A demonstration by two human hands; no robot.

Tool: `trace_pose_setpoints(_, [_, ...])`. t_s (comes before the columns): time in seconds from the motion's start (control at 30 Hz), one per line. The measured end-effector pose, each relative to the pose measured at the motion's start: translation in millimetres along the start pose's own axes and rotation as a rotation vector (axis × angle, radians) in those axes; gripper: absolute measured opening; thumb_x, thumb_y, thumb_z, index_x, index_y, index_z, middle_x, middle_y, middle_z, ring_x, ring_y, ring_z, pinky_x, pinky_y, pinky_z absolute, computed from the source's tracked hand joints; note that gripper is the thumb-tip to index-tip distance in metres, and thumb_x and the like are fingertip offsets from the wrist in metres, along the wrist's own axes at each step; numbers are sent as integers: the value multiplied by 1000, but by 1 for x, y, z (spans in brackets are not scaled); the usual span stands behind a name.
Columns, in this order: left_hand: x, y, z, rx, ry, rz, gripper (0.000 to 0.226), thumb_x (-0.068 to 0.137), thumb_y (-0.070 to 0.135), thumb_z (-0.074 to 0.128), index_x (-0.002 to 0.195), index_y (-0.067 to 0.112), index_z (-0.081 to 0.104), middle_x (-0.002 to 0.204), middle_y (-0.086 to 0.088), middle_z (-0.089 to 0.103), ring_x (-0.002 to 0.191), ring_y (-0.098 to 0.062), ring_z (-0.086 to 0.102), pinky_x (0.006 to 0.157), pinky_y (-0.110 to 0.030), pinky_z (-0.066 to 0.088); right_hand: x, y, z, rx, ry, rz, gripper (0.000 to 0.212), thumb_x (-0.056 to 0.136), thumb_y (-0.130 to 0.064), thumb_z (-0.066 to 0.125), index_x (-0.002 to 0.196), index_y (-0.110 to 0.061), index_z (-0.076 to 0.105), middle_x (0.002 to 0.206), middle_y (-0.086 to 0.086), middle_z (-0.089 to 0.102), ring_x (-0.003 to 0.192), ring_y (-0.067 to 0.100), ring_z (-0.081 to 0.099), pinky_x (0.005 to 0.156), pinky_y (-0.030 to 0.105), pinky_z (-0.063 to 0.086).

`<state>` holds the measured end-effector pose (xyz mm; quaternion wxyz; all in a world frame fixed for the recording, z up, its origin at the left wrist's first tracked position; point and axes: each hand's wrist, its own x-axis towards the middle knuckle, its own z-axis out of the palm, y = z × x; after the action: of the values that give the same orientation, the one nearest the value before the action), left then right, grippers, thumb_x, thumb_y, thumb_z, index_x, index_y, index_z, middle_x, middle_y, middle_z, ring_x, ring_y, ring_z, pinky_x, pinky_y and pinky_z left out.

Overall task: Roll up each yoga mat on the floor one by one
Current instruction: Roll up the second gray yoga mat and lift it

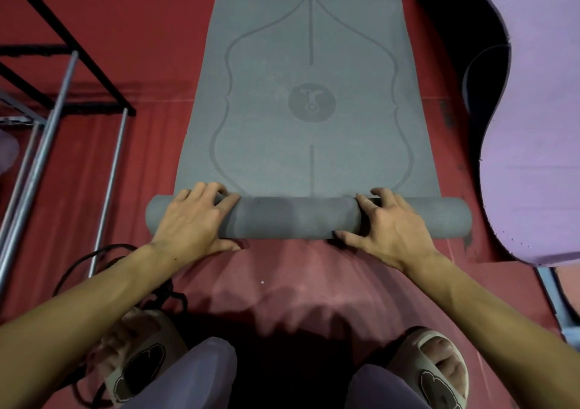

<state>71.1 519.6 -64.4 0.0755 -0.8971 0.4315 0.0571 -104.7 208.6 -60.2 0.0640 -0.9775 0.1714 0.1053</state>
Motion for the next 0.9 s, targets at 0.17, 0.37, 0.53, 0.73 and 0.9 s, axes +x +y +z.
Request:
trace_pose_setpoints(0.17, [0, -4, 3, 25, 0, 2, 106, 60, 81, 78, 147, 27, 51, 122, -2, 52, 104, -27, 52, 85, -42, 45, 4, 7, 9, -63, 83, -46, 96, 84, -87, 44, 145, -14, 60, 117, 11, 53, 103, 34, 52, 97, 53, 51])
trace_pose_setpoints(0.37, [9, -3, 3, 28, -4, -6, 92, 62, 67, 87, 137, 21, 59, 108, -4, 63, 97, -30, 61, 79, -45, 50, 8, 5, 8, -137, 114, -38, 76, 86, -83, 48, 117, -14, 58, 103, 8, 63, 99, 35, 59, 99, 52, 45])
trace_pose_setpoints(0.53, [12, -6, 1, -2, -6, -22, 85, 66, 68, 81, 132, 22, 57, 112, -2, 68, 103, -29, 63, 86, -45, 51, 6, 1, 10, -135, 88, 4, 70, 90, -80, 46, 122, -19, 58, 125, 4, 66, 127, 32, 55, 107, 63, 38])
trace_pose_setpoints(0.73, [16, -4, 5, 55, -12, -64, 101, 60, 70, 85, 144, 27, 51, 122, -9, 55, 107, -31, 55, 91, -46, 43, 11, 5, 11, -200, 42, -13, 105, 72, -89, 58, 147, -17, 49, 139, 13, 52, 126, 40, 48, 110, 59, 37])
trace_pose_setpoints(0.9, [25, -15, 0, 2, -11, -13, 92, 59, 68, 87, 135, 26, 58, 107, -3, 66, 98, -30, 66, 80, -45, 53, 17, 13, 15, -186, 73, -52, 90, 83, -77, 62, 148, -16, 48, 138, 9, 57, 125, 37, 52, 108, 58, 37])
